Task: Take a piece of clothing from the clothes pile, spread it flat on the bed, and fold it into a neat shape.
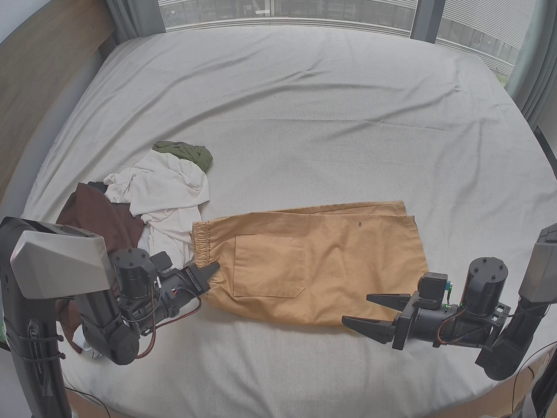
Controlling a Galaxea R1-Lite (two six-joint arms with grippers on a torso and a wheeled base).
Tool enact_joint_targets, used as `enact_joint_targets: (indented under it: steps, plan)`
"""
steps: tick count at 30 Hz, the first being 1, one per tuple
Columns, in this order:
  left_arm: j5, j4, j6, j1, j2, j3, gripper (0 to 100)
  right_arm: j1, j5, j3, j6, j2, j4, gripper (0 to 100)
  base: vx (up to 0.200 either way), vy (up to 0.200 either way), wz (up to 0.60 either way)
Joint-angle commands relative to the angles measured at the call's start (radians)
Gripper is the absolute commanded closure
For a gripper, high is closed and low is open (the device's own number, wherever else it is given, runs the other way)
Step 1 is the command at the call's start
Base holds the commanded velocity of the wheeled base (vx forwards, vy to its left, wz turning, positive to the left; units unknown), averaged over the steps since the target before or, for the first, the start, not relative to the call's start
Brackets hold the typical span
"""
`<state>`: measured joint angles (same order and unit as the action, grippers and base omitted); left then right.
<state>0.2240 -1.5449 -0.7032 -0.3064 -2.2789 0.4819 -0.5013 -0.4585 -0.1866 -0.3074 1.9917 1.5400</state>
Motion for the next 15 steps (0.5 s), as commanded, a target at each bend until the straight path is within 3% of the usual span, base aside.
enact_joint_targets:
  steps: [1,6,15]
  plan:
    - [0.001,0.002,0.019,0.013,0.006,-0.017,100,0.003,0.0,0.001,0.008,0.002,0.0,0,0.0,0.0,0.0]
    - [0.0,0.003,0.148,0.041,0.021,-0.066,100,0.012,0.0,0.001,0.016,0.001,0.0,0,0.0,0.0,0.0]
    - [0.0,0.016,0.18,0.064,0.121,-0.091,100,0.009,0.0,0.003,0.016,0.001,0.0,0,0.0,0.0,0.0]
